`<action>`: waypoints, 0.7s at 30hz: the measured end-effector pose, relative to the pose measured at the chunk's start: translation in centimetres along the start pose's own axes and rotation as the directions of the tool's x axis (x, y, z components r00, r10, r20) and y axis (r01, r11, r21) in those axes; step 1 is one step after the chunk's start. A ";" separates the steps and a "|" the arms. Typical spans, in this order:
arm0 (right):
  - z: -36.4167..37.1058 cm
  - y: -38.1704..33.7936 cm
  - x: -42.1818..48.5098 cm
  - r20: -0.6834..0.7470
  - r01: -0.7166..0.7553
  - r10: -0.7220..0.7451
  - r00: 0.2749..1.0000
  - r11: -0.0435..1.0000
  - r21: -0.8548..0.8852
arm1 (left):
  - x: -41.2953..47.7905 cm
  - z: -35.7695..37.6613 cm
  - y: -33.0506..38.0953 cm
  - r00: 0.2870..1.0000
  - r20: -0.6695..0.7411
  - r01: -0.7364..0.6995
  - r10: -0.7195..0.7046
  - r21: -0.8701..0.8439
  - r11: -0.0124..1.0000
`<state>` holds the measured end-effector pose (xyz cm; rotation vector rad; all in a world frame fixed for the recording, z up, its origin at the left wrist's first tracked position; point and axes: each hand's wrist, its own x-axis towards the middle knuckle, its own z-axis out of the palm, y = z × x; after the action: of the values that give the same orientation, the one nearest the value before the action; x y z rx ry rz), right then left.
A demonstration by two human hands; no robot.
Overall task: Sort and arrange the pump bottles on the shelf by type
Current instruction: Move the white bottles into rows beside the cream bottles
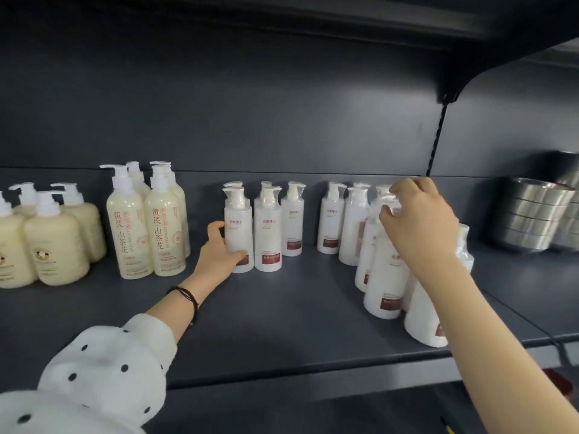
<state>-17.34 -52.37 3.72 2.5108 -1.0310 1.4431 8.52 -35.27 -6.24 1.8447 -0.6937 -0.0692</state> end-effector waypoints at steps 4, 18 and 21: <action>-1.3 1.2 1.4 0.166 0.054 -0.054 0.985 0.999 0.007 | -0.3 0.4 1.4 0.998 -0.008 0.060 -0.060 0.000 0.998; 1.9 -1.5 1.3 0.155 0.139 -0.209 0.966 0.918 0.371 | -0.7 0.4 1.2 0.996 0.003 0.084 -0.084 0.014 0.996; 3.0 -1.7 -1.0 0.203 -0.032 -0.120 0.972 0.786 0.617 | -0.8 0.6 1.0 0.998 -0.022 0.066 -0.066 0.025 0.997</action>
<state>-14.48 -51.63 1.67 3.1942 -0.5563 1.7258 7.24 -35.61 -5.81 1.8903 -0.6213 -0.0838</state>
